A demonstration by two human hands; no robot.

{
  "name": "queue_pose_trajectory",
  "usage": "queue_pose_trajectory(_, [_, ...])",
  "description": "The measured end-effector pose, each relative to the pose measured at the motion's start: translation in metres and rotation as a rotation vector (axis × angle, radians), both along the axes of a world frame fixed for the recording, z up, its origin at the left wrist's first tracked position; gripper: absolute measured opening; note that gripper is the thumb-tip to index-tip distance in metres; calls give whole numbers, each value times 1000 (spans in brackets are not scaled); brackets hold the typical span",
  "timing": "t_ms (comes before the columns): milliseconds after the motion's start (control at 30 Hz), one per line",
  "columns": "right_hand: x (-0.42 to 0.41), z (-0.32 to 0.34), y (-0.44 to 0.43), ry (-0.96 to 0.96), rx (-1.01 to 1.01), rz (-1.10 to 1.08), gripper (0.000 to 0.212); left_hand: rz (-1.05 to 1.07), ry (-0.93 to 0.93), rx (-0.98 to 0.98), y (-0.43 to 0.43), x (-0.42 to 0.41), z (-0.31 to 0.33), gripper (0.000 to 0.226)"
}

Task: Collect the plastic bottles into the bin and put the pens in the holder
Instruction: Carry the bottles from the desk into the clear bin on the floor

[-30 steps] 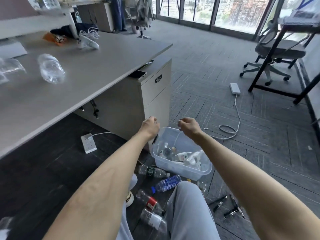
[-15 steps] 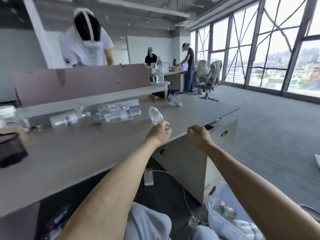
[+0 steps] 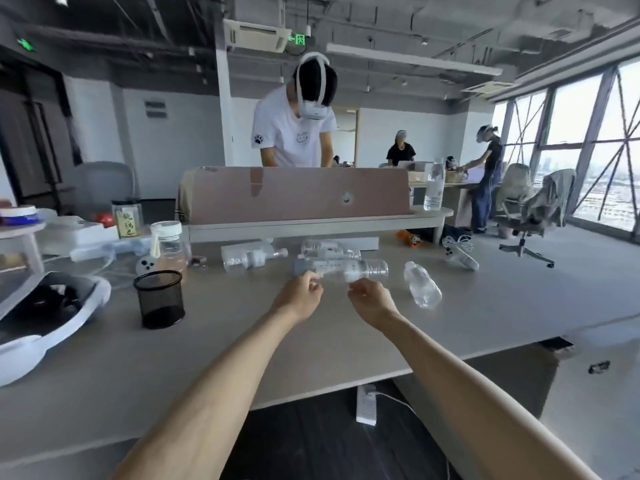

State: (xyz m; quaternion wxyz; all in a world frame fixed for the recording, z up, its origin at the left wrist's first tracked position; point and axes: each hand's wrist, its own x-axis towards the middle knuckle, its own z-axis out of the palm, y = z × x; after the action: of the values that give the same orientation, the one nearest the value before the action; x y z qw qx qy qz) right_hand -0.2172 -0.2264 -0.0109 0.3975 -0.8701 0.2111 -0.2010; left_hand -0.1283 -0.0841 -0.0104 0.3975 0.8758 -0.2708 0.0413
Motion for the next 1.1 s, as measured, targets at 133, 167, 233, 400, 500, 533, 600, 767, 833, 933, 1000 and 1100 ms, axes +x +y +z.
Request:
queue_pose_trajectory(133, [51, -12, 20, 12, -21, 62, 33, 46, 5, 16, 19, 40, -8, 35])
queue_pose_trajectory(167, [64, -15, 23, 13, -29, 75, 34, 59, 0, 20, 24, 52, -10, 35])
queue_pose_trajectory(233, [90, -21, 25, 20, -63, 98, 34, 88, -11, 35, 36, 79, -16, 35])
queue_pose_trajectory(400, [145, -25, -3, 74, -308, 125, 41, 169, 5, 117, 61, 140, -40, 32])
queue_pose_trajectory(500, [172, -15, -35, 224, -678, 70, 58, 207, -14, 108, 60, 167, -46, 31])
queue_pose_trajectory(533, [179, -11, -45, 307, -748, 36, 64, 205, -20, 102, 57, 173, -47, 32])
queue_pose_trajectory(600, [190, -7, -62, 478, -837, -1, 74, 181, -30, 112, 51, 182, -50, 34])
queue_pose_trajectory(767, [200, -7, -84, 651, -942, 59, 63, 144, -87, 164, 40, 202, -50, 34])
queue_pose_trajectory(833, [200, -7, -89, 669, -893, 139, 63, 151, -110, 172, 37, 210, -46, 34])
queue_pose_trajectory(933, [203, -3, -89, 564, -654, 228, 62, 173, -125, 183, 33, 220, -36, 34])
queue_pose_trajectory(1000, [209, 2, -84, 326, -391, 245, 45, 183, -149, 195, 32, 230, -29, 31])
queue_pose_trajectory(1100, [219, 9, -73, 70, -5, 249, 47, 215, -184, 249, 33, 250, -23, 33])
